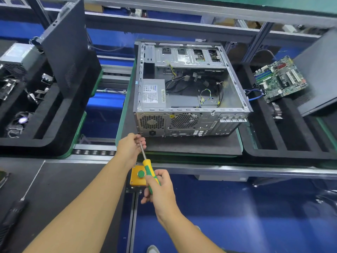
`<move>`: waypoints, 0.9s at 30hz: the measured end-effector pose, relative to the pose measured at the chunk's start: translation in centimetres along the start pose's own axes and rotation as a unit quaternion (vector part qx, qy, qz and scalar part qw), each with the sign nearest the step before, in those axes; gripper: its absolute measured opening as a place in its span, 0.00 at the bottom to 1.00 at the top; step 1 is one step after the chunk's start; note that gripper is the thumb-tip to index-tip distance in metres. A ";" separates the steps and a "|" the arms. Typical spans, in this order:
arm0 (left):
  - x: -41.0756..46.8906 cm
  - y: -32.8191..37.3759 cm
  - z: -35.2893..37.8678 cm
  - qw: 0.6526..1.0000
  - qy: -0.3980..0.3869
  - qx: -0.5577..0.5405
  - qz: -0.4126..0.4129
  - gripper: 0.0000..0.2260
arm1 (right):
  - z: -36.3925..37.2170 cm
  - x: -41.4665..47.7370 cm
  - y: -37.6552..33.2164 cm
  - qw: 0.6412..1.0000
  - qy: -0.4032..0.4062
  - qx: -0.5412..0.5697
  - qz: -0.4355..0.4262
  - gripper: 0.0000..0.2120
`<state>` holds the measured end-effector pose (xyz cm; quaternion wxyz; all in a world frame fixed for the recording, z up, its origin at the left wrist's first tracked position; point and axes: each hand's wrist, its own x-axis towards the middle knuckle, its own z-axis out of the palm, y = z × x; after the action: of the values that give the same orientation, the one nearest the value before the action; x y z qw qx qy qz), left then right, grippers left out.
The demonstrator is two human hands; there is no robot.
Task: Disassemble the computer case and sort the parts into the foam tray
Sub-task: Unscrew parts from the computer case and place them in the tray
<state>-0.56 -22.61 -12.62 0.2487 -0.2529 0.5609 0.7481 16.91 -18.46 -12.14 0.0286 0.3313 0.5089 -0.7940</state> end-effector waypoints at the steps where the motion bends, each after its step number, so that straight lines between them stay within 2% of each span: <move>1: -0.1 0.1 -0.4 0.999 -0.002 -0.049 -0.018 0.11 | -0.4 -0.4 -0.1 1.000 -0.015 0.006 -0.006 0.07; 4: -0.3 0.3 -2.0 0.978 -0.005 -0.185 -0.100 0.13 | -1.2 -1.1 -0.5 0.995 -0.035 0.090 0.003 0.10; 7: -1.0 0.4 -2.9 0.970 -0.039 -0.184 -0.152 0.10 | -1.9 -1.1 -1.0 0.986 0.000 0.163 0.028 0.12; 10: -1.6 -0.1 -2.8 0.976 -0.084 -0.137 -0.149 0.11 | -2.3 -1.0 -1.3 0.987 0.030 0.149 0.041 0.11; 13: -2.2 -0.8 -2.4 0.977 -0.106 -0.134 -0.130 0.09 | -2.2 -1.3 -1.7 0.989 0.048 0.130 0.049 0.11; 15: -2.5 -1.1 -2.4 0.976 -0.107 -0.149 -0.120 0.10 | -2.1 -1.4 -2.1 0.991 0.043 0.123 0.043 0.08; 18: -3.0 -1.1 -2.9 0.969 -0.108 -0.181 -0.126 0.17 | -1.9 -1.6 -2.9 0.993 0.020 0.108 0.031 0.06; 21: -3.2 -1.1 -3.1 0.968 -0.095 -0.193 -0.128 0.15 | -1.6 -1.9 -3.4 0.995 0.007 0.093 0.023 0.06; 24: -3.9 -1.3 -2.7 0.978 -0.111 -0.133 -0.114 0.10 | -1.3 -2.4 -4.0 0.995 -0.009 0.098 0.009 0.05; 27: -4.9 -2.1 -1.4 0.982 -0.162 -0.027 -0.097 0.12 | -2.0 -3.2 -5.1 0.991 -0.031 0.129 -0.015 0.06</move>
<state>4.61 -23.90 -11.20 0.4002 -0.1882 0.4656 0.7666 18.42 -15.32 -6.87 -0.0102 0.3000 0.4062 -0.8631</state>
